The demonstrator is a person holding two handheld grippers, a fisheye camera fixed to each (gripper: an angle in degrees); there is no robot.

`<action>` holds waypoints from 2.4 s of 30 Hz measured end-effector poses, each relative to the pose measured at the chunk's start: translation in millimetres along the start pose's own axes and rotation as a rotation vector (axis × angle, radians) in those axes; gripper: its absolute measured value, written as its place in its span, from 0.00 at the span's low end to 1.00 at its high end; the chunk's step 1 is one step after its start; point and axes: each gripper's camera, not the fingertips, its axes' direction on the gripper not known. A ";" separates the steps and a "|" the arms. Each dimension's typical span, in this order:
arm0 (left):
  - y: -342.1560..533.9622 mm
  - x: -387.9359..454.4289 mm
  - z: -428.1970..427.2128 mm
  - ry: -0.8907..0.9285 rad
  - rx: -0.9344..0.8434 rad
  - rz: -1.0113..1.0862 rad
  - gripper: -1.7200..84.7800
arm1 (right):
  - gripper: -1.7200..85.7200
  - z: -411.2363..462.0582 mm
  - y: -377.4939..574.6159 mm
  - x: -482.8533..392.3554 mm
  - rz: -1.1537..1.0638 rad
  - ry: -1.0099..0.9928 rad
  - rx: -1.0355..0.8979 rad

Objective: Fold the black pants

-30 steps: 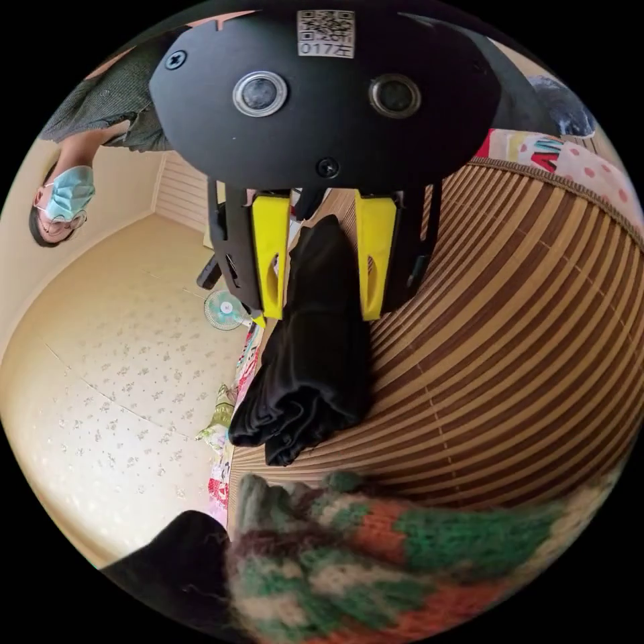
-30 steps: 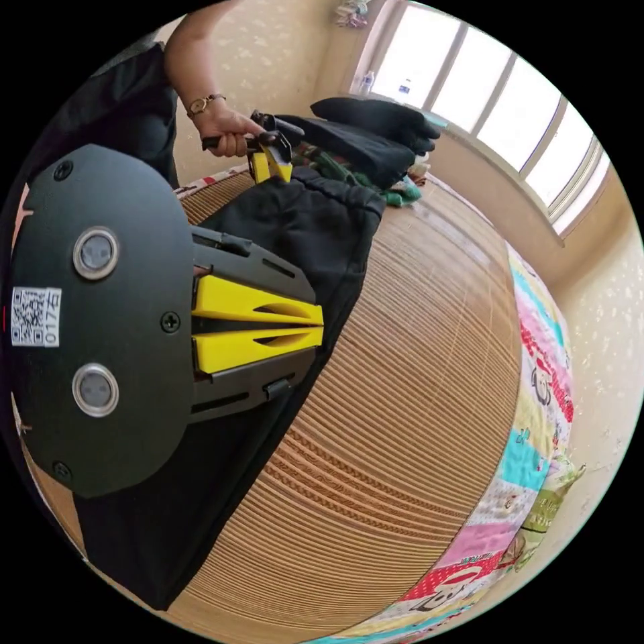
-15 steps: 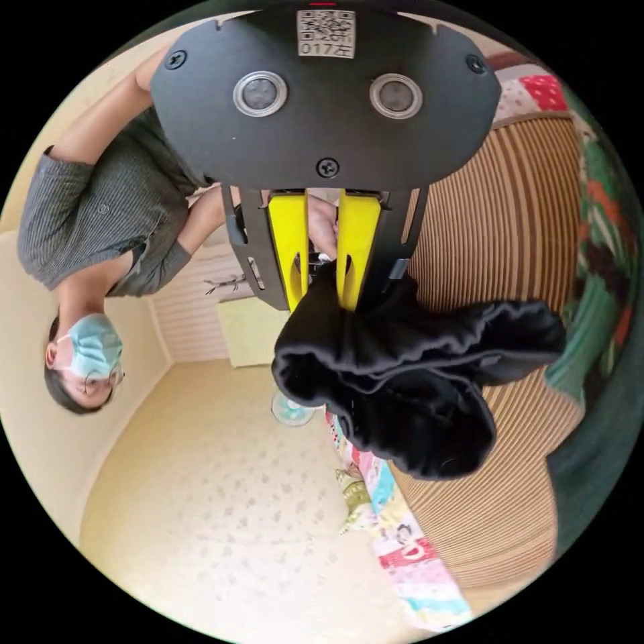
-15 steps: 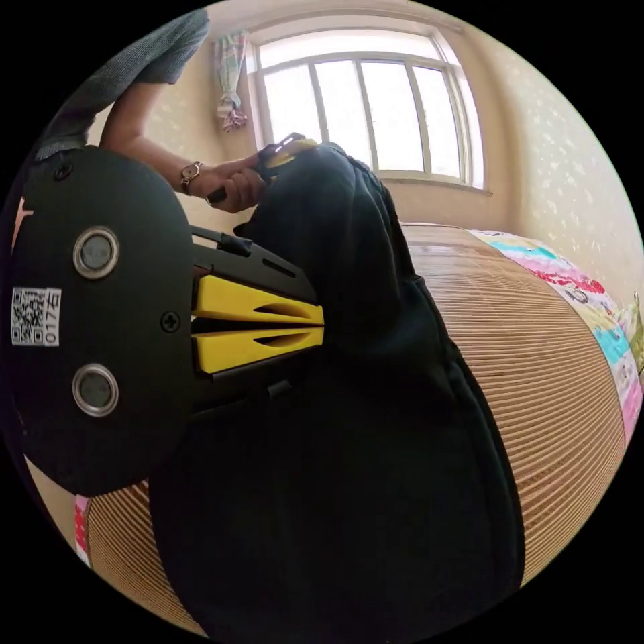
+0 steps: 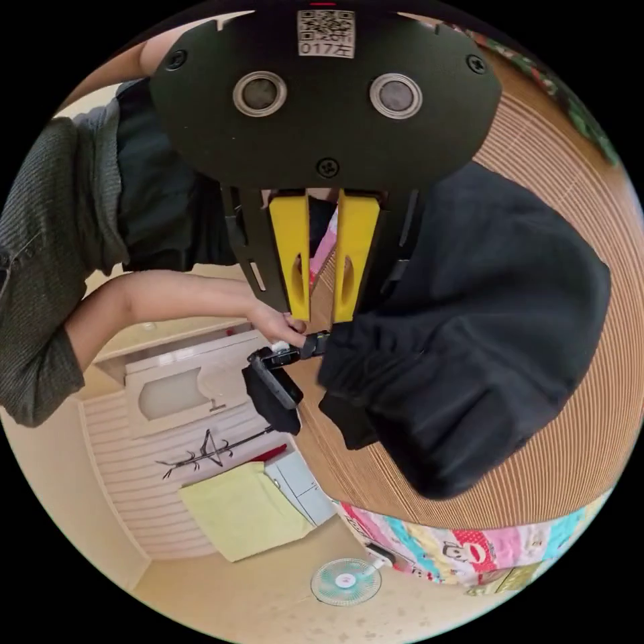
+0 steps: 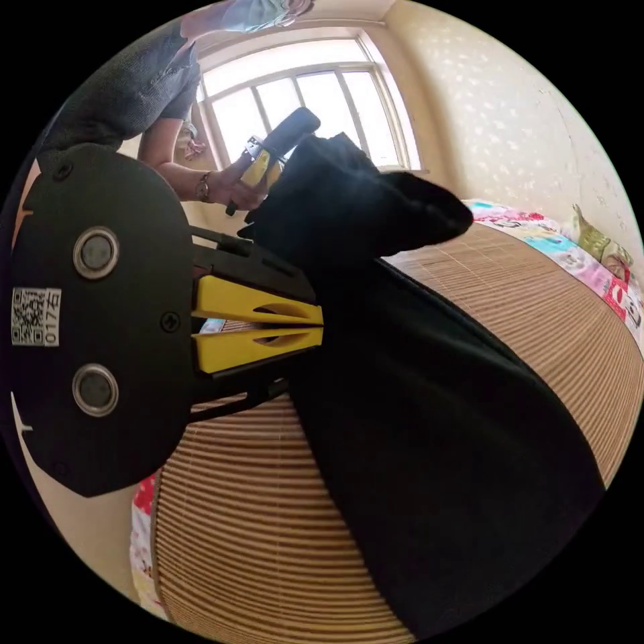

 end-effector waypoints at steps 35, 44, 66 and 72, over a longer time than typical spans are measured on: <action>-23.0 35.6 -95.1 0.270 0.185 0.116 0.02 | 0.03 40.2 14.2 -105.4 -0.166 -0.374 -0.405; -49.5 -15.9 11.2 0.427 0.149 -0.199 0.06 | 0.03 -123.0 61.2 14.8 0.095 -0.074 -0.150; 130.9 -121.9 45.5 0.338 0.103 -0.834 0.14 | 0.34 -135.7 138.1 51.9 0.049 -0.693 -0.310; 101.2 -57.5 71.3 0.422 0.040 -0.707 0.09 | 0.46 -89.7 133.9 13.0 -0.058 -0.839 -0.339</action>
